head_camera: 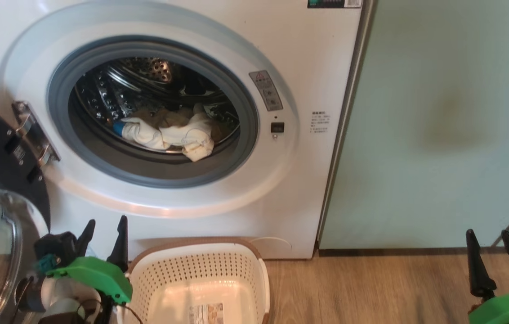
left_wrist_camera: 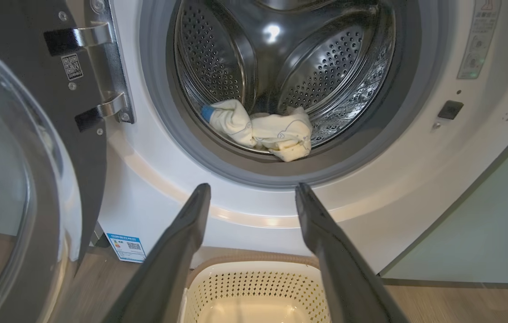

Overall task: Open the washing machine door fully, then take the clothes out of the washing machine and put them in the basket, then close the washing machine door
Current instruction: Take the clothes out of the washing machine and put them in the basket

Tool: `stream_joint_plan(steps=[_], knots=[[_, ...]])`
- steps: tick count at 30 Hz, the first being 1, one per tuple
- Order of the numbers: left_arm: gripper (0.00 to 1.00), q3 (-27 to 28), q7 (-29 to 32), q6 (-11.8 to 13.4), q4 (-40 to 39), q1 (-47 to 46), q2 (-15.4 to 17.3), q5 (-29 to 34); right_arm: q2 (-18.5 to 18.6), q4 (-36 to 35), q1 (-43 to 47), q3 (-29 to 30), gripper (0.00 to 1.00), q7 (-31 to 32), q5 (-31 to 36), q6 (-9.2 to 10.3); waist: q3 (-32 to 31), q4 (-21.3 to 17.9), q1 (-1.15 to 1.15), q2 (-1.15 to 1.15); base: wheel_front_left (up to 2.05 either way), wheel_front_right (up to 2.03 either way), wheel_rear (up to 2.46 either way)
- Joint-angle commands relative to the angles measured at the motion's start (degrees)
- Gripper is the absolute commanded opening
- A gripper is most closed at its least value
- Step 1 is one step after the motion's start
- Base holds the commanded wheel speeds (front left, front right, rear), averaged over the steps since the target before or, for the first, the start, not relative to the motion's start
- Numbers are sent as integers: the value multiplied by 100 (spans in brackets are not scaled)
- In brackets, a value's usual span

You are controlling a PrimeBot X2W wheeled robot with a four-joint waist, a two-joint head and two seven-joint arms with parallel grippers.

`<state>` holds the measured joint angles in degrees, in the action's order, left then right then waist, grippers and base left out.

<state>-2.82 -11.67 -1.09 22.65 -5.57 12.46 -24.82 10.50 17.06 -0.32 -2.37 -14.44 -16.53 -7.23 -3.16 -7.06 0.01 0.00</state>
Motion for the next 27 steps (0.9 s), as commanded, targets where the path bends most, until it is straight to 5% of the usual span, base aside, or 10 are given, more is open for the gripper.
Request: stream_joint_plan(steps=[1, 27], knots=[[100, 189, -78, 17, -163, -347, 195, -3, 80, -179, -226, -119, 100, -56, 45, -25, 1, 0, -1, 0, 98, -98, 0], [100, 63, -66, 239, 228, -469, 280, 70, 52, -171, -202, -272, 100, -56, 38, -25, -18, -135, -1, 0, 12, -12, 0]])
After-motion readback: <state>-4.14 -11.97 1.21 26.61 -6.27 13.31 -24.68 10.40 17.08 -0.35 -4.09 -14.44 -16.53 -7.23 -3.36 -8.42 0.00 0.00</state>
